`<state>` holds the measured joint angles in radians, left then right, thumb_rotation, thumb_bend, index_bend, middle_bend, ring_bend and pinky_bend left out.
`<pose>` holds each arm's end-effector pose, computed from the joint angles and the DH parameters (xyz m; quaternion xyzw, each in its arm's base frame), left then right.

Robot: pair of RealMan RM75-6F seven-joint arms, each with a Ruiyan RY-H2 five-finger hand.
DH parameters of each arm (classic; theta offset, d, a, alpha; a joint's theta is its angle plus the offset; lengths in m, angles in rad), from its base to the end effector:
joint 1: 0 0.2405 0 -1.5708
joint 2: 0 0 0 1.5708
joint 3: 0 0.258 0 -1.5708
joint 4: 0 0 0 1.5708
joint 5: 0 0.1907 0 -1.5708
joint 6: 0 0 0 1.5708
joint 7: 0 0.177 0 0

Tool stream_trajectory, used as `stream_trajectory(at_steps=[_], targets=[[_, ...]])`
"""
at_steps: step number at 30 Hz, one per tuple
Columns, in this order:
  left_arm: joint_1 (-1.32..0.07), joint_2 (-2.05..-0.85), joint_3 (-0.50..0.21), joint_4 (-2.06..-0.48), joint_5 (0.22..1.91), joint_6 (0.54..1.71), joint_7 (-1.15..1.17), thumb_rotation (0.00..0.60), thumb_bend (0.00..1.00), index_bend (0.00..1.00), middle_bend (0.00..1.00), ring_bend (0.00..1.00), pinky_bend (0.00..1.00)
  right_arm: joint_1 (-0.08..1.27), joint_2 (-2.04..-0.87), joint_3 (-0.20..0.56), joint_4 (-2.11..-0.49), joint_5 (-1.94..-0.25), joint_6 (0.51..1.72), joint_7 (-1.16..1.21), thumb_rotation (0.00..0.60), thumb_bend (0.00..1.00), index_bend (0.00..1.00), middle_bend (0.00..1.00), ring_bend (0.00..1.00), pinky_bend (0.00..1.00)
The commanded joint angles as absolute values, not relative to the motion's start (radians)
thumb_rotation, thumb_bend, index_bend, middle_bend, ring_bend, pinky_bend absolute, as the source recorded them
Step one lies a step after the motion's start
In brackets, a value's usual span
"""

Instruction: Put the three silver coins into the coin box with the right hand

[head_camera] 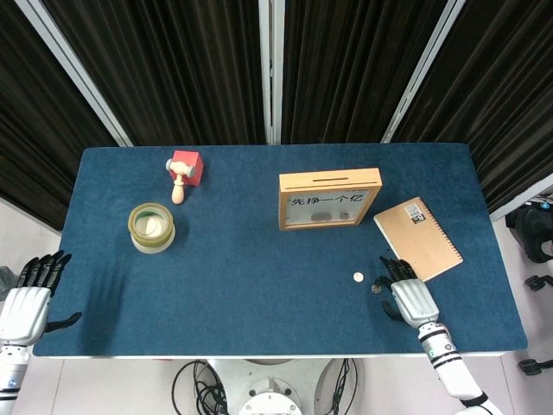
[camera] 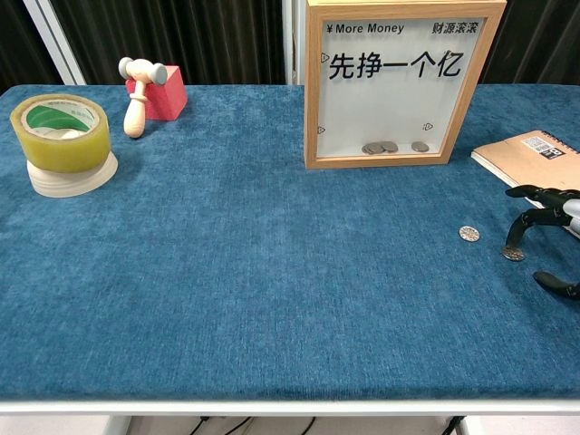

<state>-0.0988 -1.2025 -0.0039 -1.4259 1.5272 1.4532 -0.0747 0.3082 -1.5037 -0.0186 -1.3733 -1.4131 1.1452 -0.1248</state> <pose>-0.3318 0.2102 0.1536 -0.6205 -0.3920 -0.3653 0.5726 -0.2876 -0.2537 0.0069 0.7027 -0.4416 0.3145 0.4607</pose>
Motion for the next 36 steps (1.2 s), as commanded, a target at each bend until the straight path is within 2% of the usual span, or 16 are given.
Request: stream_trajectory(at_steps=[1,17,36], targets=[[-0.099,-1.203,-0.005,-1.425,1.527,1.453,-0.076,0.600,0.00,0.06,0.01,0.00,0.00,0.308,-1.508,-0.019,-1.369,-1.413,1.142,-0.125,0.600,0.35,0.38,0.00,0.00,0.00],[-0.102,-1.207,-0.005,-1.410,1.520,1.443,-0.085,0.600,0.00,0.06,0.01,0.00,0.00,0.311,-1.531,-0.007,-1.339,-1.416,1.134,-0.109,0.600,0.36,0.39,0.00,0.00,0.00],[-0.105,-1.210,0.000,-1.401,1.519,1.431,-0.085,0.600,0.00,0.06,0.01,0.00,0.00,0.313,-1.567,0.015,-1.294,-1.420,1.153,-0.108,0.600,0.37,0.51,0.00,0.00,0.00]])
